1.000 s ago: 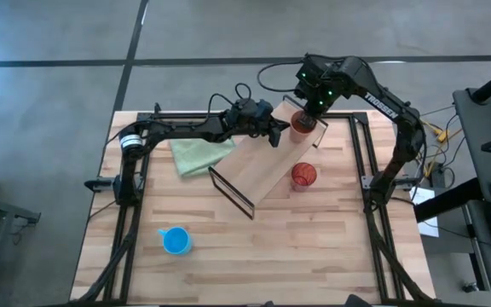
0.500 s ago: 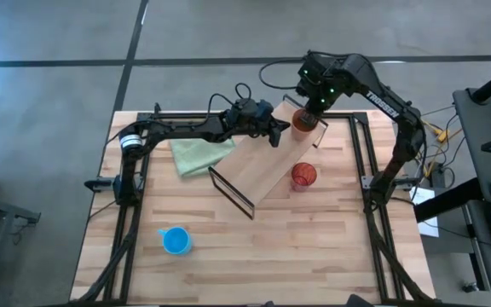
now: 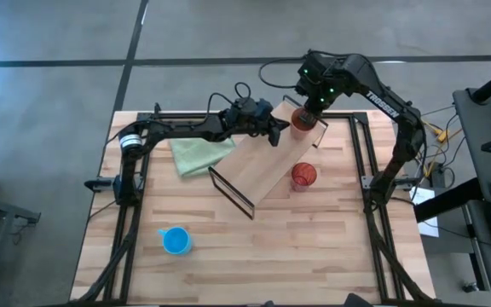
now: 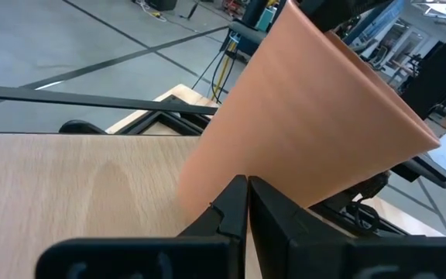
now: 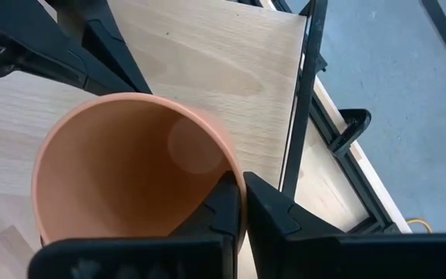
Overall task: Stack small to large cups/mugs on shelf
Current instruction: Put the brown cup on the shelf
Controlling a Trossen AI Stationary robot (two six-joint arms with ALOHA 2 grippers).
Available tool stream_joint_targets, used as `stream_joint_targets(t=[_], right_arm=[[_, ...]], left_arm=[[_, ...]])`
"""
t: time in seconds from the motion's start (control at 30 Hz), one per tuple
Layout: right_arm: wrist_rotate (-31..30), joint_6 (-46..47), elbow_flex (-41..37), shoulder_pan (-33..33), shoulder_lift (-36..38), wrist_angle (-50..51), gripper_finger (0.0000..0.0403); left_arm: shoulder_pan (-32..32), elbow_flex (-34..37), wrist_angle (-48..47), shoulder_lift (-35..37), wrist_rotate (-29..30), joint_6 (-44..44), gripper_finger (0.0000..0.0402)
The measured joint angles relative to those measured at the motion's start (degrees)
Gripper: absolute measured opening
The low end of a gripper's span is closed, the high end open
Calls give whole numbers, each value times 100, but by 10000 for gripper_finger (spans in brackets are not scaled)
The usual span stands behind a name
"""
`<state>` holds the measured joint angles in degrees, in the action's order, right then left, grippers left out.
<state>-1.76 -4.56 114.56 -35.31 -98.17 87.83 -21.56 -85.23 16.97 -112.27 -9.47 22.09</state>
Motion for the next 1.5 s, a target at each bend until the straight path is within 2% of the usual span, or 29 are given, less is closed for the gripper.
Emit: stream_joint_targets(t=[1.17, 1.4, 1.5], right_arm=[[20, 155, -4, 4, 7, -140, 9], [44, -561, -4, 8, 11, -142, 9], [46, -590, -4, 11, 11, -136, 16]], left_arm=[[-131, 31, -2, 57, -132, 0, 0], [-131, 31, -4, 57, -245, 0, 0], [-133, 31, -14, 57, -245, 0, 0]])
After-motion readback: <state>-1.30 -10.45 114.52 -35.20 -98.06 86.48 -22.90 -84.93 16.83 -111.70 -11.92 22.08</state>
